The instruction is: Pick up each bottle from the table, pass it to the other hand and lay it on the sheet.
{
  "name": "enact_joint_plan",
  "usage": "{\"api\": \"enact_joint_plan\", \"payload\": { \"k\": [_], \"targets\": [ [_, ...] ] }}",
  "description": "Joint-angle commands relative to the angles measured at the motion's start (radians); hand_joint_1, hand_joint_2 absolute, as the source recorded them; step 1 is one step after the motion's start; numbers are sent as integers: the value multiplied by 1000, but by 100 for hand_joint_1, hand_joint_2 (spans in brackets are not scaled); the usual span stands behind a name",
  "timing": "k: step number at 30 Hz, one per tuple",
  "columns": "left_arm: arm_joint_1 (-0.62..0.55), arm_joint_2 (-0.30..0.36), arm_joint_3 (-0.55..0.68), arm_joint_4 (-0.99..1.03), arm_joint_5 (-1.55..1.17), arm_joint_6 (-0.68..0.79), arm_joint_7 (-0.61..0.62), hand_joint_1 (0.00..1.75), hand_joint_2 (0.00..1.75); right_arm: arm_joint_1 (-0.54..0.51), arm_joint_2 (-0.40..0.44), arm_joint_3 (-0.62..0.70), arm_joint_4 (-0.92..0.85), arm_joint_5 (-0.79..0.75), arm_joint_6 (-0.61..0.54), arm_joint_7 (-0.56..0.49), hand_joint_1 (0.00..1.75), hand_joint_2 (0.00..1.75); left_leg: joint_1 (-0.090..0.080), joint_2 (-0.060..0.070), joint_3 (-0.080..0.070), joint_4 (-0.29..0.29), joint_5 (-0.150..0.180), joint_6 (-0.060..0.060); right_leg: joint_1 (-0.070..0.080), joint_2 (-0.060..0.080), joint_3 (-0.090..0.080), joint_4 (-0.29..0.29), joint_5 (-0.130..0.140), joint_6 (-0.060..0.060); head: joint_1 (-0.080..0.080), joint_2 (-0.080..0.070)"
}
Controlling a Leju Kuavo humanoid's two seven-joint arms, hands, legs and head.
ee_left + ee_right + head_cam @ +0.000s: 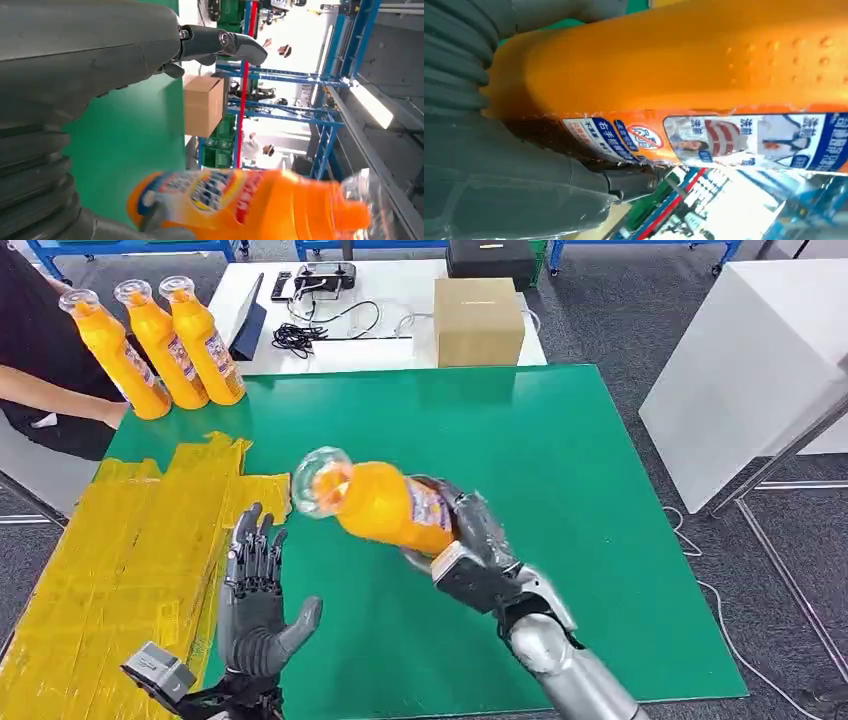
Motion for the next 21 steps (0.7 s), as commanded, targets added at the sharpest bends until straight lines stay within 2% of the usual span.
{"api": "enact_joint_plan", "payload": {
  "k": [1,4,8,9,10,21],
  "targets": [
    [-18,12,12,36,10,5,3,0,175,-49,34,109,93,25,-22,10,175,175,0,2,2,-1,0,-1,0,2,1,-1,0,0,0,0],
    [-2,8,30,7,26,12,4,0,175,-46,55,169,93,142,-72,37,175,175,1,3,2,-1,0,-1,0,3,1,-1,1,0,0,0],
    [9,5,56,-16,71,1,15,0,175,-41,82,234,90,220,-107,62,175,175,0,3,1,-1,-1,-1,0,3,0,0,0,0,0,0],
    [9,5,57,-16,81,-7,18,0,175,-43,82,243,91,223,-107,64,175,175,2,6,2,-1,-1,-2,1,5,2,-1,1,0,0,0],
    [9,5,57,-17,92,-16,19,0,175,-44,84,249,93,222,-107,65,175,175,1,3,1,-1,-1,-1,0,3,0,-1,0,0,0,0],
    [10,7,39,-21,121,-54,24,0,175,-37,104,267,122,228,-130,83,175,175,0,2,1,-1,0,-1,0,1,1,-1,0,0,0,0]
  ]
}}
